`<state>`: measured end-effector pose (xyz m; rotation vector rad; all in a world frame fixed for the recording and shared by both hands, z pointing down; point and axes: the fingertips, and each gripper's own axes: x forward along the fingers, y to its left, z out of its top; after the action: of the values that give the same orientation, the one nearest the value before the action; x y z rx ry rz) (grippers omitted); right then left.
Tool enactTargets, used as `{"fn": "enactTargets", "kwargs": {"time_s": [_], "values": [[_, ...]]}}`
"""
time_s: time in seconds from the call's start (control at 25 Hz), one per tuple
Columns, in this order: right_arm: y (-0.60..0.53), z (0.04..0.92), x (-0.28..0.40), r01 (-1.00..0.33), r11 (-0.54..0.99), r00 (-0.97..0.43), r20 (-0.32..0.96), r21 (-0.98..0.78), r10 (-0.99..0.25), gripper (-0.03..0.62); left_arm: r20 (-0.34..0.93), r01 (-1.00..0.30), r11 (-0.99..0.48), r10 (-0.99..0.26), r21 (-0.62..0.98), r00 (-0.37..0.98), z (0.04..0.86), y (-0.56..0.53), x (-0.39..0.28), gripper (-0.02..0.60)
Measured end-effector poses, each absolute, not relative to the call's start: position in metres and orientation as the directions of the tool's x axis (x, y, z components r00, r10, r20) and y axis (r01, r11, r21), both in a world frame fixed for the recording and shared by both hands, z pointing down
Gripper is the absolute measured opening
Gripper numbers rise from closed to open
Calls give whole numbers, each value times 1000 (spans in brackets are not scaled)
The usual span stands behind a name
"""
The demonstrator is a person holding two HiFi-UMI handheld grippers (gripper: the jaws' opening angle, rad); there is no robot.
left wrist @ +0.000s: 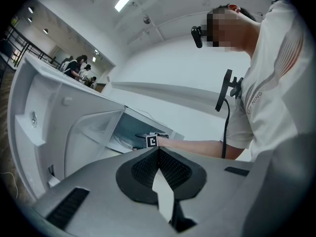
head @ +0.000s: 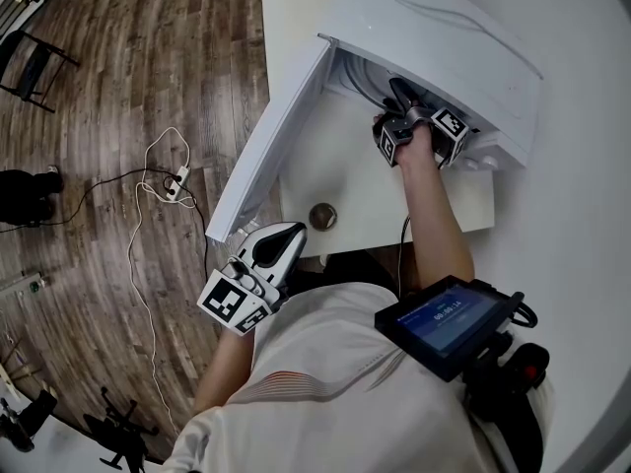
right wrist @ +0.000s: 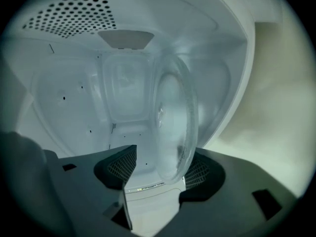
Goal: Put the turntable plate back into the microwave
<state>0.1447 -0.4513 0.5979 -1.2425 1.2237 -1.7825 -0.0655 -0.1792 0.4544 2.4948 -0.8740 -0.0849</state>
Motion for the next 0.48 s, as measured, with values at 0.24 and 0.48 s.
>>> {"fn": "enactTargets", "kwargs": {"time_s": [0.24,0.48], "values": [[-446,605,134,-30,-405,-412,380,-914,-828,262,87,-563,-677,-600,474,795,452,-178,-66,11],[-440,613,125,-11,-409,-458,368,-913,-809,262,88,-562,-675,-600,478,795,454,-176,-66,11]]}}
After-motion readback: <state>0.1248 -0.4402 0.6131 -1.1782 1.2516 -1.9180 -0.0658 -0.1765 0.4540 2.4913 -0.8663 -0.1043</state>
